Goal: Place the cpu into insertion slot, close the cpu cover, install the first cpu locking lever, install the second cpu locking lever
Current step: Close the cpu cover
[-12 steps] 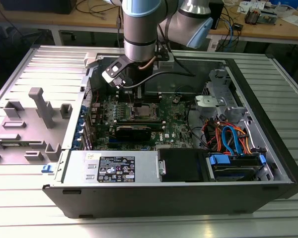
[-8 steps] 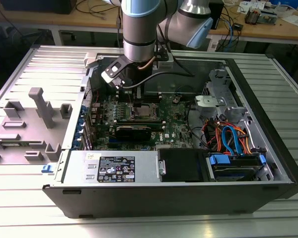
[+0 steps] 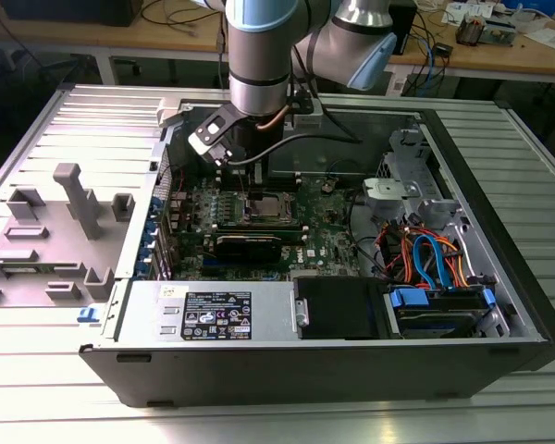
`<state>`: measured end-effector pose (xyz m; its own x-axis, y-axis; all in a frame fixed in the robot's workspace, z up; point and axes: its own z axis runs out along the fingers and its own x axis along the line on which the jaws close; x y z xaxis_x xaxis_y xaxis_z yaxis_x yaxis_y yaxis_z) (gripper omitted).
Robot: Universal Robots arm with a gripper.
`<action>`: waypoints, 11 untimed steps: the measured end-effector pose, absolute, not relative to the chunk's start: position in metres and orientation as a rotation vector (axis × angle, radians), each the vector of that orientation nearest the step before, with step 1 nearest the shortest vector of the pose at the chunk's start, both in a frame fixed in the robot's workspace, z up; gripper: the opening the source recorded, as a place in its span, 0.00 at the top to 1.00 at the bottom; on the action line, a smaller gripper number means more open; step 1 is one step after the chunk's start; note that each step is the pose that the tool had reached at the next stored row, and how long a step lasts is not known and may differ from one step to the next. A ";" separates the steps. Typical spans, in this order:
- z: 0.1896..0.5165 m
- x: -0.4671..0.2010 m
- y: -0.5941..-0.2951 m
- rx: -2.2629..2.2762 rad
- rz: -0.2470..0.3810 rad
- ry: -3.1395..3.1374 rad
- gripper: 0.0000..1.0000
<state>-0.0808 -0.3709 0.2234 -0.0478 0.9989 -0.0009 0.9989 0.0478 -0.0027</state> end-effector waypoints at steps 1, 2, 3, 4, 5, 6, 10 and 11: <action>0.223 -0.081 -0.371 -2.166 0.004 -2.274 0.89; 0.223 -0.081 -0.371 -2.159 0.004 -2.281 0.89; 0.223 -0.081 -0.371 -2.143 0.005 -2.296 0.89; 0.223 -0.081 -0.371 -2.128 0.006 -2.310 0.89; 0.223 -0.081 -0.371 -2.113 0.006 -2.325 0.89; 0.223 -0.081 -0.371 -2.114 0.009 -2.326 0.89; 0.222 -0.082 -0.371 -2.129 0.049 -2.343 0.89; 0.221 -0.082 -0.371 -2.129 0.049 -2.343 0.89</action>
<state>-0.0824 -0.3709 0.2213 -0.0954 0.9947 -0.0387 0.9954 0.0953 -0.0063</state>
